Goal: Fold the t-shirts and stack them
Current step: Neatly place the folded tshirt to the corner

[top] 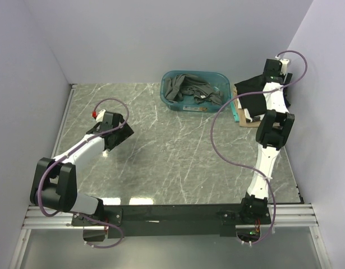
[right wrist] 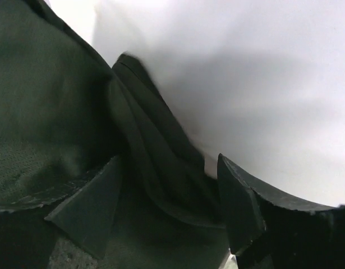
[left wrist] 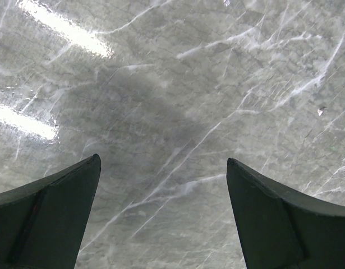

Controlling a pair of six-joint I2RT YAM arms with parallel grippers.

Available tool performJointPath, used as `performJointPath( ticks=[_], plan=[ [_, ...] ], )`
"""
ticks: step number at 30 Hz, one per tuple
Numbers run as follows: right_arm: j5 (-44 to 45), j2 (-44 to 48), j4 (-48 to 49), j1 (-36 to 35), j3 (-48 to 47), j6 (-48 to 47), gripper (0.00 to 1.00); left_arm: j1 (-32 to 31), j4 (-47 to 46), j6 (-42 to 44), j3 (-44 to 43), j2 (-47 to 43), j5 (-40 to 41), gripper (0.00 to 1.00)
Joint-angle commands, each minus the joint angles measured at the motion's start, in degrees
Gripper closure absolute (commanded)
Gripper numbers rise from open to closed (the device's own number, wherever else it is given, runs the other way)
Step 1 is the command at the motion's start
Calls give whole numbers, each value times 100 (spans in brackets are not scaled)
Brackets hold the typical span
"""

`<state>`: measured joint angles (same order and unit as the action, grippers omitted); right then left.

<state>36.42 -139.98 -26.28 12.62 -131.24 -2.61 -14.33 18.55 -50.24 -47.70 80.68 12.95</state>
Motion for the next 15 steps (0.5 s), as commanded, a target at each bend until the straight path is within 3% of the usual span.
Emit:
performJointPath(
  ticks=[1,15],
  plan=[
    [-12,155,246,12,-253,50,24,-17,-18,93,-266,-26,102,1],
    [-768,1227,123,-40,563,982,14,-17,-79,120,77,-773,120,1]
  ],
)
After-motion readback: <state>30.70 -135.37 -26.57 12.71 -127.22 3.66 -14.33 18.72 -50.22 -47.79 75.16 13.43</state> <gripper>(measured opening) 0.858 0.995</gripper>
